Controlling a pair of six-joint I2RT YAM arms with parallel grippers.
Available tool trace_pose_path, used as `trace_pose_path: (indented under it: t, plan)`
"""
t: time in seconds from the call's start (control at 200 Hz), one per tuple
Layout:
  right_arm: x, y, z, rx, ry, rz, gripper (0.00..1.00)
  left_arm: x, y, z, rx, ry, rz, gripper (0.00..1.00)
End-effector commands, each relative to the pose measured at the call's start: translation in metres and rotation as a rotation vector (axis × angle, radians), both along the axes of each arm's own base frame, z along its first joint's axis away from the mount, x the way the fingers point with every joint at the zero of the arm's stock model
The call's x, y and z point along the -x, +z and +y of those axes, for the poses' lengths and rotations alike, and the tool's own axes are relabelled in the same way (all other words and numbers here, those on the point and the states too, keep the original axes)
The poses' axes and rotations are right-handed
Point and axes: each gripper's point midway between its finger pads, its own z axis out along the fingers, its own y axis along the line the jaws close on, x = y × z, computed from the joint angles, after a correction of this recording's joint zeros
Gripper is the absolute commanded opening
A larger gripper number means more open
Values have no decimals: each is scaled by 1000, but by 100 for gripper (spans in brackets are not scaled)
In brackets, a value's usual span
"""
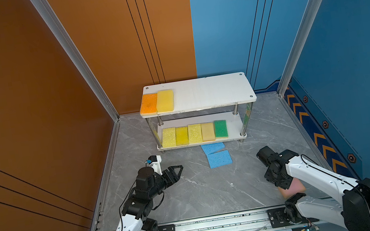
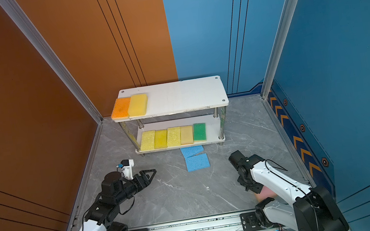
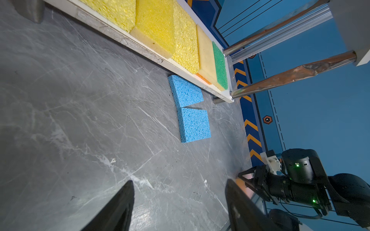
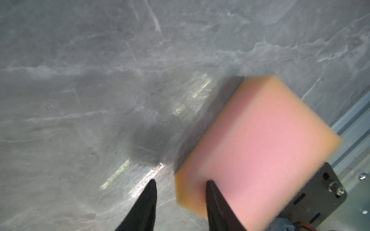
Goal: Place and organize the cleaning sponges onto the shelf
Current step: 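Lower the right gripper over the pink sponge and close on it, then lift the pink sponge and carry it toward the left gripper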
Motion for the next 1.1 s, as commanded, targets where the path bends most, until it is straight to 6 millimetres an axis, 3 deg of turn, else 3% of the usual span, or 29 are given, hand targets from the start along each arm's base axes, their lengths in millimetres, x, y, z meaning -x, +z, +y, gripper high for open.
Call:
trace_pose_path:
  t: [0.0, 0.23, 0.616, 0.746, 0.926, 0.946, 1.061, 1.096]
  plan:
    - [-7, 5, -3, 26, 14, -11, 37, 7, -7, 1, 11, -7, 21, 72]
    - [-9, 4, 0, 35, 45, 17, 32, 18, -17, 10, 9, 19, 52, 72]
    - [-15, 5, 19, -27, 92, -26, 0, 19, -15, 12, 23, 35, 48, 72]
    - [-33, 15, 48, -95, 156, -117, 0, 17, -16, 12, 23, 39, 49, 72]
    - [-62, 46, 108, -133, 331, -197, 0, 14, -14, 10, 26, 36, 54, 72]
    - [-61, 51, 122, -142, 374, -202, 0, 13, -13, 10, 26, 35, 52, 72]
    - [-68, 70, 158, -184, 451, -231, 0, 11, -9, 10, 23, 34, 51, 72]
    - [-68, 74, 158, -175, 459, -228, 11, 11, -8, 9, 23, 32, 49, 72]
